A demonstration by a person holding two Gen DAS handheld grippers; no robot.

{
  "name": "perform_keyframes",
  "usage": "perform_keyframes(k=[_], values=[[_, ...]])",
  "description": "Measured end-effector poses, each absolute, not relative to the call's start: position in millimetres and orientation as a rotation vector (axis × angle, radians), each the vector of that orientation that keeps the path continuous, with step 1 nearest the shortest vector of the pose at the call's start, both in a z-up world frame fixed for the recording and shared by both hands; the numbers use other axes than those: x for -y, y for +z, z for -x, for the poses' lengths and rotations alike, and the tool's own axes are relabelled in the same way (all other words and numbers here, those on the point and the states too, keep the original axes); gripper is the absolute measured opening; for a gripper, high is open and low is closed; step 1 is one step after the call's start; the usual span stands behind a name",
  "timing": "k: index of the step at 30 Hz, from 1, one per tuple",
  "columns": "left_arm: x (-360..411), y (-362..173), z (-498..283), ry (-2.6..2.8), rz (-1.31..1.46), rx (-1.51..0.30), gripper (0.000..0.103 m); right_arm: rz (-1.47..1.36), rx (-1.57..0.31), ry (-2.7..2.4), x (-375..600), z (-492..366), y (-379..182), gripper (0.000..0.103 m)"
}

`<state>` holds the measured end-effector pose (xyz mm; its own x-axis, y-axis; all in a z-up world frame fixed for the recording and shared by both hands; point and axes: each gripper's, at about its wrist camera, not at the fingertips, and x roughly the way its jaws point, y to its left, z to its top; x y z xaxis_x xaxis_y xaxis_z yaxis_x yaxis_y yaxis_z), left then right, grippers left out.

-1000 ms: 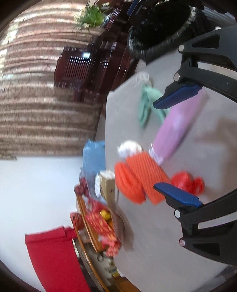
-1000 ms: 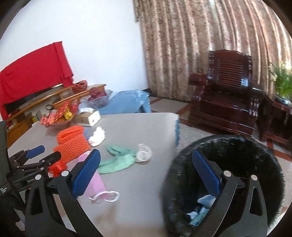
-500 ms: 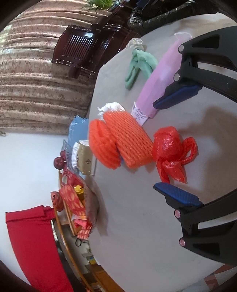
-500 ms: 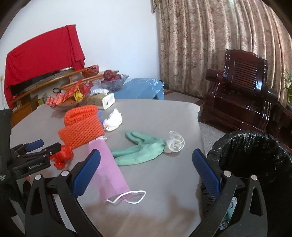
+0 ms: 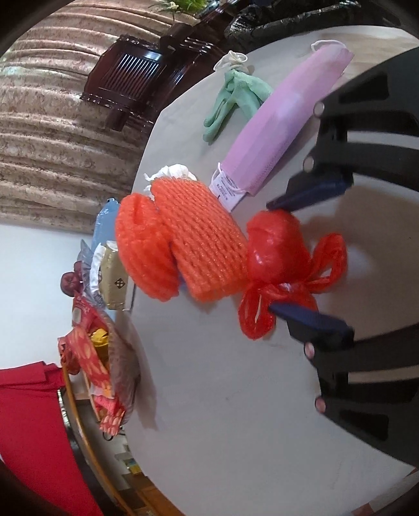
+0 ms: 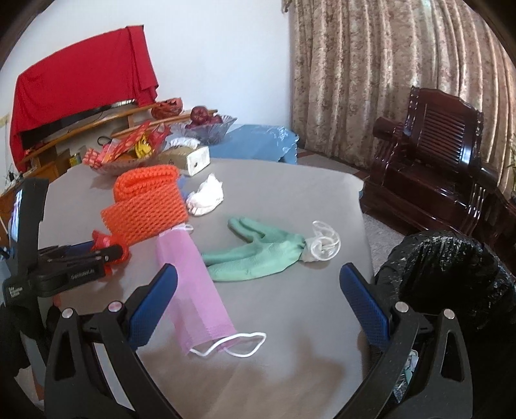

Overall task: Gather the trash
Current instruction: 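Grasp the red plastic bag with the left gripper and lift it, then grasp the pink mask with the right gripper while the left gripper holds the bag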

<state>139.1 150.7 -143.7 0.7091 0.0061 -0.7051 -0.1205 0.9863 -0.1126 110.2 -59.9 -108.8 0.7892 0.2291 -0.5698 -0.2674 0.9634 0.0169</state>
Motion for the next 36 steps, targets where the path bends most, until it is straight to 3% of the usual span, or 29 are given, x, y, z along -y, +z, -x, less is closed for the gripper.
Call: perform_keyframes(k=[3,6,20,22,26,29,35,36], values=[[-147.3,-142.1,-136.5,0.067,0.138,-0.772,0.040,0.074,-0.612,0.272,57.4,-110.5,-112.0,0.098],[-145.7,-140.9,-130.7,0.067,0.139,-0.771,0.037,0.077,-0.625,0.280,53.5,-110.0,-117.4,0.098],[-141.2,-129.6,-102.0,0.050,0.121,-0.756,0.036,0.107,-0.710,0.343,27.8,-119.1,-141.7,0.096],[-142.0,-129.3,-101.4,0.054,0.122,-0.755,0.036,0.116,-0.724,0.350,23.1,-122.4,-143.7,0.087],[-142.5,-129.3,-100.9,0.060,0.117,-0.751,0.036,0.127,-0.755,0.353,16.6,-128.5,-148.8,0.083],[-142.0,-130.8,-101.7,0.063,0.117,-0.755,0.036,0.133,-0.784,0.363,13.3,-132.7,-152.6,0.075],[-140.6,-131.6,-102.0,0.062,0.111,-0.760,0.036,0.141,-0.843,0.441,5.2,-134.8,-160.9,0.047],[-140.4,-131.0,-102.0,0.062,0.110,-0.759,0.036,0.138,-0.850,0.454,4.1,-134.8,-161.6,0.039]])
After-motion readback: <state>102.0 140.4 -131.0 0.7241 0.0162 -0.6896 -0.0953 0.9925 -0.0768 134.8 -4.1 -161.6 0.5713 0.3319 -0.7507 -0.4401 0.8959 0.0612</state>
